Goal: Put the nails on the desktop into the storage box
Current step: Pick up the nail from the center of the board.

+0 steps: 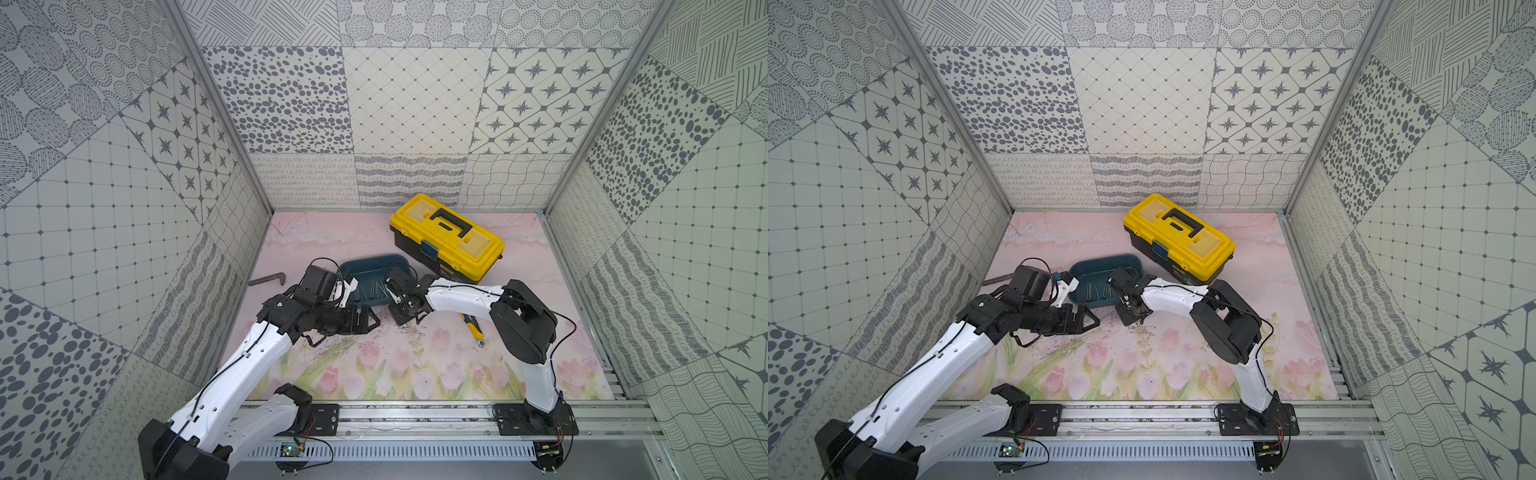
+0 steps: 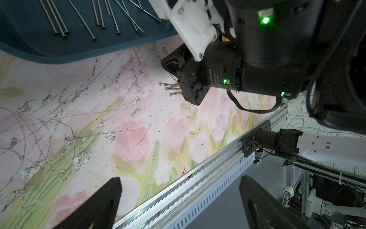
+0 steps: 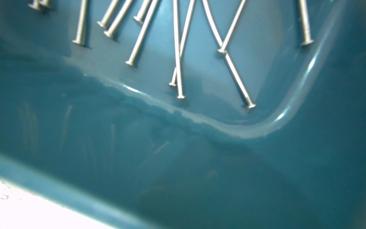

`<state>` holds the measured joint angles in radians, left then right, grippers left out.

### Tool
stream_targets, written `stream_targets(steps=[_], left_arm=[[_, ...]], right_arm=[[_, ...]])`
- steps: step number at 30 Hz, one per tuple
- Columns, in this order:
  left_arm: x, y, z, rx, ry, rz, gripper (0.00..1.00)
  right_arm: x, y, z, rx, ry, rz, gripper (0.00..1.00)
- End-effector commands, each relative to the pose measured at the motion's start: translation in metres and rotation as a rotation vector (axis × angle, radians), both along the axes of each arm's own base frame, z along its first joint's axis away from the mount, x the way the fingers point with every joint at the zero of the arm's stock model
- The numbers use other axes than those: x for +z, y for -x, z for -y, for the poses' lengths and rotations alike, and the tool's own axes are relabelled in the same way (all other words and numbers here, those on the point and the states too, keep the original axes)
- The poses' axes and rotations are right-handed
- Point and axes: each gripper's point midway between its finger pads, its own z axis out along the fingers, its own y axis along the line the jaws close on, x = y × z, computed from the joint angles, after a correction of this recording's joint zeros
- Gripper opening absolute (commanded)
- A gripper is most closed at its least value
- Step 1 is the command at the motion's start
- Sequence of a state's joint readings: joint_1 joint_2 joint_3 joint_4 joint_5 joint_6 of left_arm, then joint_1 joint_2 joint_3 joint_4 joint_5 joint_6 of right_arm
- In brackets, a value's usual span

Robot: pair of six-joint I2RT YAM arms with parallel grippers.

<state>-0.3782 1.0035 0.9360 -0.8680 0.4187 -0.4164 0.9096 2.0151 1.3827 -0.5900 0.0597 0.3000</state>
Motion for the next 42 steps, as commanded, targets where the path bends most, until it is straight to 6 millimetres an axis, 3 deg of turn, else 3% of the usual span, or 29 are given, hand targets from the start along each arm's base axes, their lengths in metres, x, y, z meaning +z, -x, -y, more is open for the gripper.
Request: stream_targets(steps=[1, 11, 19, 25, 29, 33, 37, 42], left_arm=[[0.0, 0.001, 0.005, -0.036, 0.026, 0.004, 0.98], [0.012, -0.006, 0.018, -0.055, 0.103, 0.039, 0.99], [0.031, -0.011, 0.025, -0.108, 0.14, 0.123, 0.97], [0.056, -0.015, 0.022, -0.245, 0.075, 0.381, 0.92], [0.069, -0.009, 0.023, -0.451, -0.052, 0.636, 0.93], [0.067, -0.009, 0.023, -0.627, -0.241, 0.869, 0.92], [0.072, -0.027, 0.019, -0.709, -0.507, 1.128, 0.92], [0.078, -0.045, 0.026, -0.883, -0.828, 1.334, 0.89]], right_arm=[[-0.003, 0.013, 0.018, 0.044, 0.062, -0.008, 0.0], [0.093, 0.004, -0.004, 0.17, -0.12, 0.174, 0.0], [0.137, 0.026, -0.007, 0.336, -0.241, 0.219, 0.0], [0.168, 0.046, -0.006, 0.302, -0.434, 0.085, 0.0], [0.187, 0.06, -0.002, 0.273, -0.54, -0.021, 0.0], [0.202, 0.074, 0.003, 0.264, -0.618, -0.118, 0.0], [0.215, 0.084, 0.009, 0.257, -0.655, -0.179, 0.0], [0.223, 0.096, 0.012, 0.252, -0.671, -0.266, 0.0]])
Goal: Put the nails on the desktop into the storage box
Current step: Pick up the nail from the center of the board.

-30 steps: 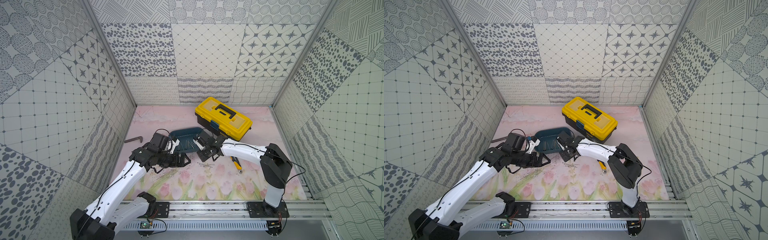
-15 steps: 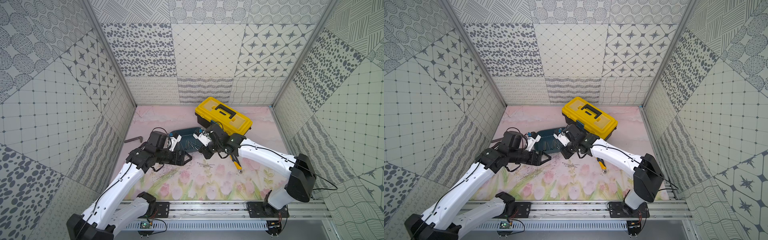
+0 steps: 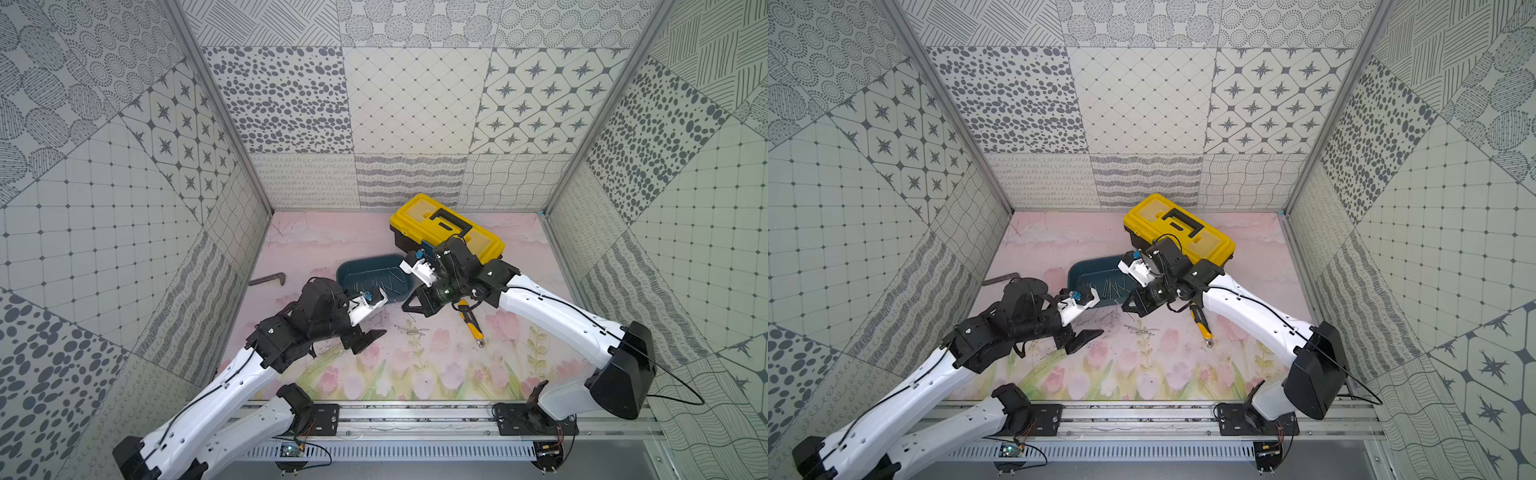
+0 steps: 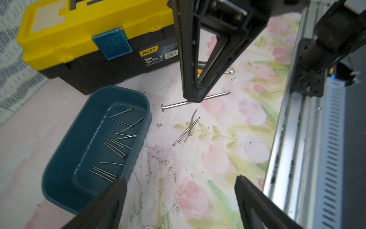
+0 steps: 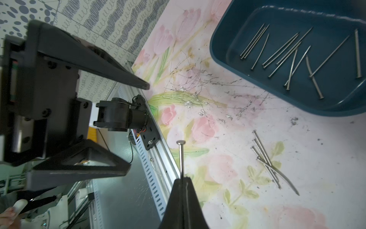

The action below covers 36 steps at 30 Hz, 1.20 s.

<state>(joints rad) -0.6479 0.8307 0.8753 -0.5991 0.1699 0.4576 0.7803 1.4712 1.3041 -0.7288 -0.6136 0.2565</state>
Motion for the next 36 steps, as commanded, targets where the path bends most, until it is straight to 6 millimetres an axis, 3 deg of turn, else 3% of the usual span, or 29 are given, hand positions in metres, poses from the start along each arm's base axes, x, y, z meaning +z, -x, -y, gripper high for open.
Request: stream_targets(steps=[1, 3, 12, 23, 28, 34, 36], left_arm=[[0.031, -0.049, -0.008, -0.084, -0.396, 0.595, 0.9], [0.04, -0.053, -0.004, -0.107, -0.427, 0.682, 0.91], [0.068, -0.046, 0.012, -0.21, -0.476, 0.794, 0.81], [0.062, -0.022, 0.024, -0.373, -0.564, 0.837, 0.72], [0.047, -0.016, 0.018, -0.405, -0.6, 0.806, 0.71], [0.057, -0.019, 0.008, -0.329, -0.594, 0.818, 0.73], [0.074, -0.024, 0.009, -0.265, -0.537, 0.849, 0.75]], right_arm=[[0.023, 0.013, -0.001, 0.025, -0.056, -0.073, 0.0], [0.026, 0.017, -0.005, 0.038, -0.073, -0.109, 0.0], [0.035, 0.027, -0.015, 0.082, -0.119, -0.201, 0.0], [0.039, 0.029, -0.025, 0.113, -0.158, -0.263, 0.0], [0.043, 0.027, -0.028, 0.118, -0.166, -0.263, 0.0], [0.04, 0.025, -0.027, 0.115, -0.163, -0.27, 0.0], [0.038, 0.025, -0.028, 0.119, -0.162, -0.273, 0.0]])
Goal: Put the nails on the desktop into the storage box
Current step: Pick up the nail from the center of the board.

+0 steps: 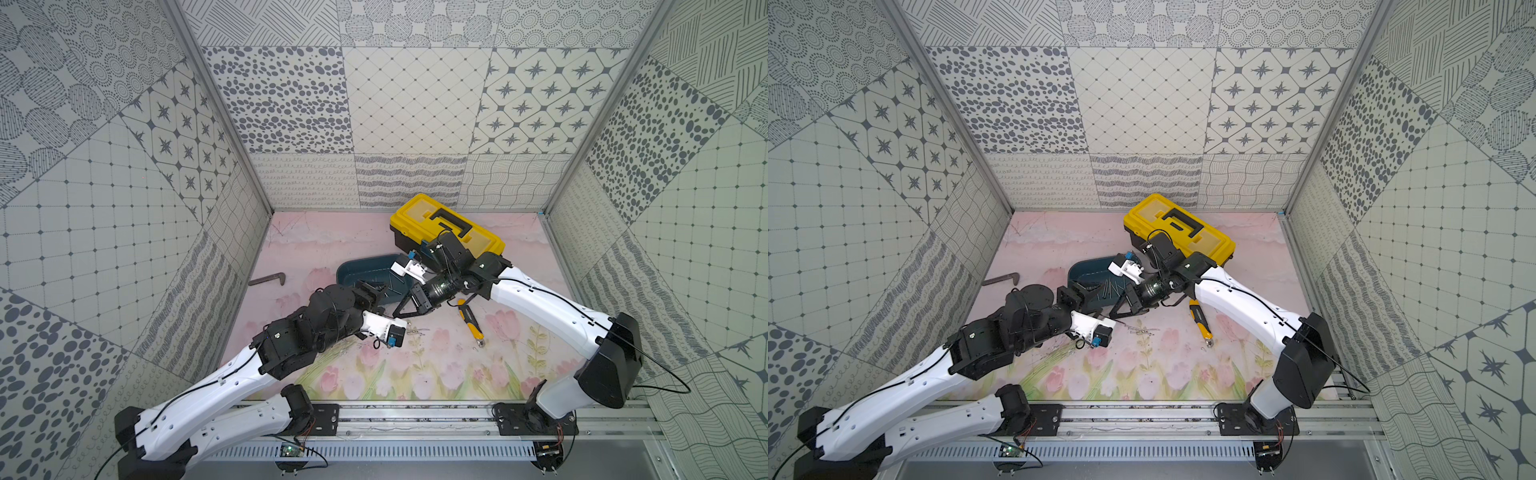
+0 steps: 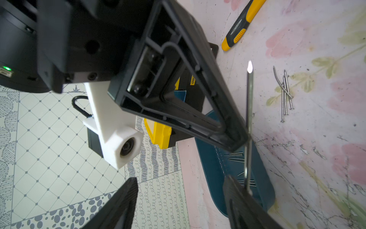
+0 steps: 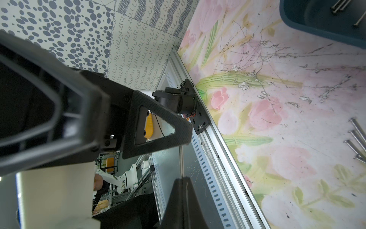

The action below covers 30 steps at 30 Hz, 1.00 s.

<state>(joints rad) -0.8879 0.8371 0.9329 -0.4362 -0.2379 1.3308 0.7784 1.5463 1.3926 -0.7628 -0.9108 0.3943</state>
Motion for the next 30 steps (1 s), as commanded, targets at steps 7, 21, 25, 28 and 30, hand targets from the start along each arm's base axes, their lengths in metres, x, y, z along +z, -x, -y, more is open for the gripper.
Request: stream_targets(steps=[7, 21, 25, 28, 30], left_arm=[[0.027, -0.008, -0.015, 0.082, 0.071, 0.056, 0.76], [-0.024, 0.033, -0.039, 0.041, -0.017, -0.144, 0.77], [-0.026, 0.033, -0.029, 0.024, 0.011, -0.136, 0.8], [-0.028, 0.031, -0.018, 0.001, -0.008, -0.139, 0.8], [-0.028, 0.029, -0.013, -0.014, -0.016, -0.137, 0.8]], right_arm=[[-0.011, -0.007, -0.001, -0.003, 0.004, 0.014, 0.0], [-0.009, -0.013, 0.005, -0.026, 0.001, 0.015, 0.0], [-0.005, -0.015, 0.002, -0.026, -0.009, 0.014, 0.0], [-0.002, -0.016, 0.0, -0.028, -0.016, 0.01, 0.0], [0.0, -0.017, -0.001, -0.029, -0.02, 0.013, 0.0]])
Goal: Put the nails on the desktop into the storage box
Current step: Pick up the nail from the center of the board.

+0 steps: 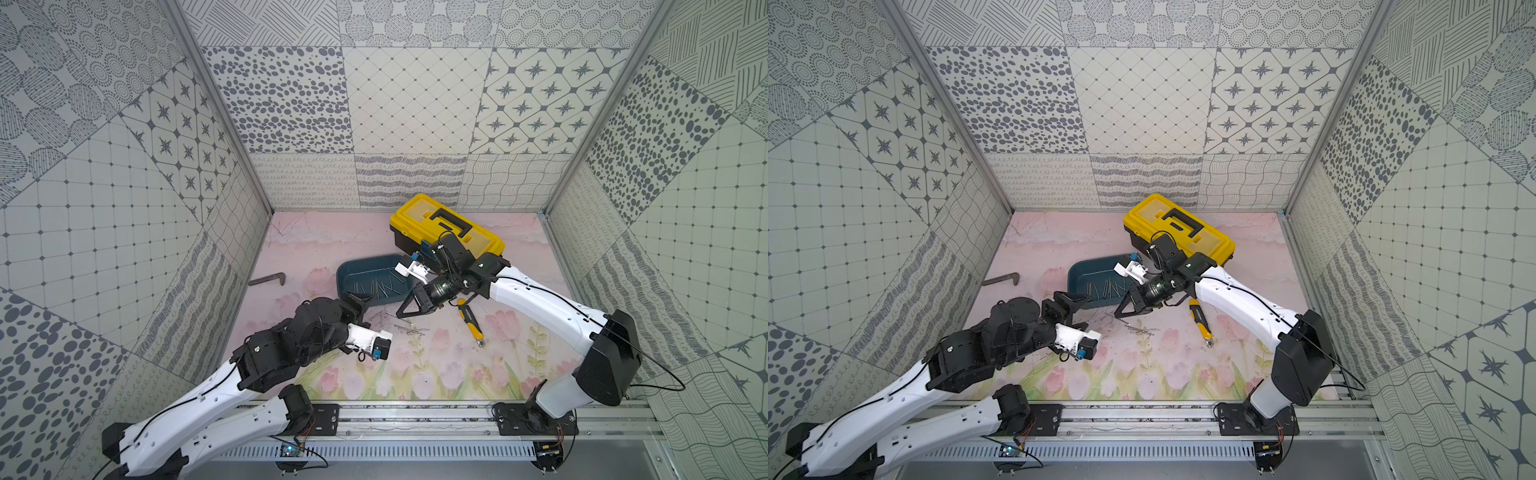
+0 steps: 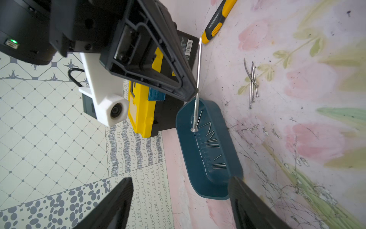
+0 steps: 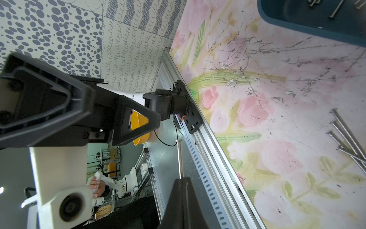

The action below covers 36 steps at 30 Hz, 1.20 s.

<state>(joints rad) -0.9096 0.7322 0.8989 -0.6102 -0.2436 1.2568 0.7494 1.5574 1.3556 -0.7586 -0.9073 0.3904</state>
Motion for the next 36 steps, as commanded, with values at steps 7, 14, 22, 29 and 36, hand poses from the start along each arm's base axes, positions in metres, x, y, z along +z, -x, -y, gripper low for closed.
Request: stream_targets(steps=[7, 14, 22, 29, 36], left_arm=[[0.0, -0.005, 0.032, -0.051, 0.054, -0.041, 0.82], [0.009, -0.014, 0.038, -0.031, 0.069, -0.02, 0.74], [0.004, -0.012, 0.04, -0.045, 0.044, -0.052, 0.63], [-0.008, -0.009, 0.041, -0.069, -0.017, -0.089, 0.39], [-0.015, -0.009, 0.04, -0.064, -0.038, -0.108, 0.03]], right_arm=[[0.024, -0.008, -0.012, 0.002, -0.065, 0.045, 0.0], [0.022, -0.008, -0.013, 0.001, -0.067, 0.041, 0.0], [0.023, -0.004, -0.019, 0.009, -0.077, 0.038, 0.0], [0.022, -0.005, -0.022, 0.01, -0.076, 0.033, 0.0], [0.018, -0.006, -0.026, 0.014, -0.071, 0.025, 0.0]])
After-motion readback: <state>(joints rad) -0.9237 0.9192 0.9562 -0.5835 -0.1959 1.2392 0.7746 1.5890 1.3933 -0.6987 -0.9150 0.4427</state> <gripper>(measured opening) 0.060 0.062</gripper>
